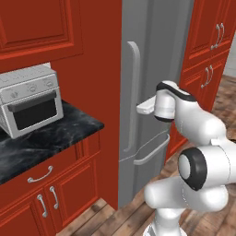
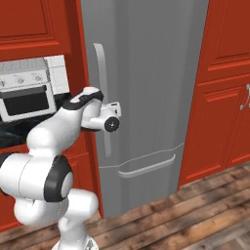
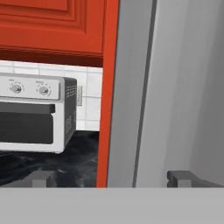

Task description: Open the fridge, grab two sodas, and place both sodas inside the bowl with ice on the dining counter.

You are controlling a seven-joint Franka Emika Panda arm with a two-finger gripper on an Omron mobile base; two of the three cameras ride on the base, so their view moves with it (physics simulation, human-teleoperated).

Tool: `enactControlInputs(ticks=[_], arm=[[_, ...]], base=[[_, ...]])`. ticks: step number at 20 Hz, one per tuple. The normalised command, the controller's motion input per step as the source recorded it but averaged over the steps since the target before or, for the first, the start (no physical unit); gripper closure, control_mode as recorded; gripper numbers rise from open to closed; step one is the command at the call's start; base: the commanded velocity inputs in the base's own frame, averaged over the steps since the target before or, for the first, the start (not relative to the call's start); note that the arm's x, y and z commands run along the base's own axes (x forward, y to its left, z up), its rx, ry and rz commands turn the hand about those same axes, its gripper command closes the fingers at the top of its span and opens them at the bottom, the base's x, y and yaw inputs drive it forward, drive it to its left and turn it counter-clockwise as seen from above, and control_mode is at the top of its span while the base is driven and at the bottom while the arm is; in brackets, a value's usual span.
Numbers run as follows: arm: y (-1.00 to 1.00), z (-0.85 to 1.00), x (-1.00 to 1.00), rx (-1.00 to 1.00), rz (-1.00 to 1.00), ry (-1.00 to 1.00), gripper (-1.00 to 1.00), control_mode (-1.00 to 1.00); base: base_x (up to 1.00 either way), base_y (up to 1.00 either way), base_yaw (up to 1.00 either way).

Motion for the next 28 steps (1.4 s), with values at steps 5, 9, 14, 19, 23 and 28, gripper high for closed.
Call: enactControlInputs(ticks=[5,9,14,19,23,28], arm=[[0.09,0.00,0.26,0.00,0.00,-0.01,-1.00,-1.00],[0.06,0.00,0.30,0.00,0.00,-0.02,-1.00,-1.00],[0.01,0.00,0.34,0.00,0.00,-0.02,-1.00,-1.00],[0.00,0.00,0.34,0.00,0.00,-0.02,-1.00,-1.00],[0.00,-0.01,0.31,0.00,0.00,-0.02,-1.00,-1.00],[0.00,0.00,0.30,0.00,0.00,-0.01,-1.00,-1.00]], base=[[0.00,0.00,0.00],[0.00,0.00,0.00],[0.00,0.00,0.00],[0.00,0.00,0.00],[0.00,0.00,0.00],[0.00,0.00,0.00]])
